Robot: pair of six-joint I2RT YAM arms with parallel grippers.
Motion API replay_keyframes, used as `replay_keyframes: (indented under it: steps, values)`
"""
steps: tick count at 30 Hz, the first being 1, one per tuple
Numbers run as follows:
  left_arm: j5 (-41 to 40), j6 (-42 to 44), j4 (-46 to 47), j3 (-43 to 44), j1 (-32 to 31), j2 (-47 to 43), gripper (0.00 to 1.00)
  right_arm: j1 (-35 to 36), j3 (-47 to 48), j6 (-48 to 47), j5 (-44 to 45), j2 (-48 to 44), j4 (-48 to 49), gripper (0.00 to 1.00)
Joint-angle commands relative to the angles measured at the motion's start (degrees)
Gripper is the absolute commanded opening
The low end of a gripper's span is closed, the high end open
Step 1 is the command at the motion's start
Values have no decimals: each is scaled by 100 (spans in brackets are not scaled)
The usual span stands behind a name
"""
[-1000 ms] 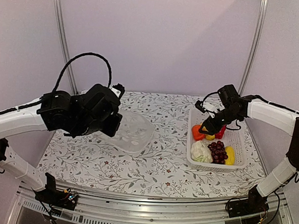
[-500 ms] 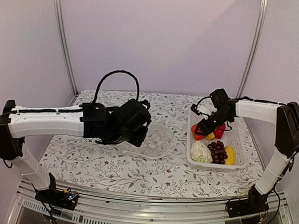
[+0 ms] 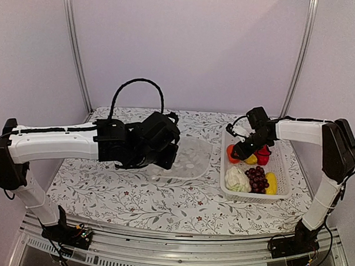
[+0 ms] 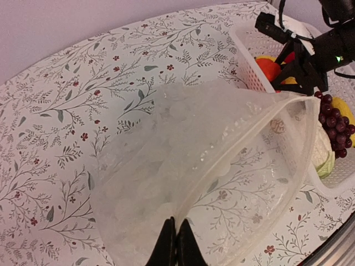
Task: Place the food in the zip-top bag and seal the zipper
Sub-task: Pick up the fake vegetable from the bin.
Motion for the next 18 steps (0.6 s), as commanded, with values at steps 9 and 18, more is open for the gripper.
replay_keyframes:
  steps: [9,18]
  values:
    - [109,-60,74,181,184,-67,0,19,-427,-296,-18,-1745,-337,33]
    - [349,-31,251,234,351,-102,0,426,249,-585,-2259,-2959,-1234,32]
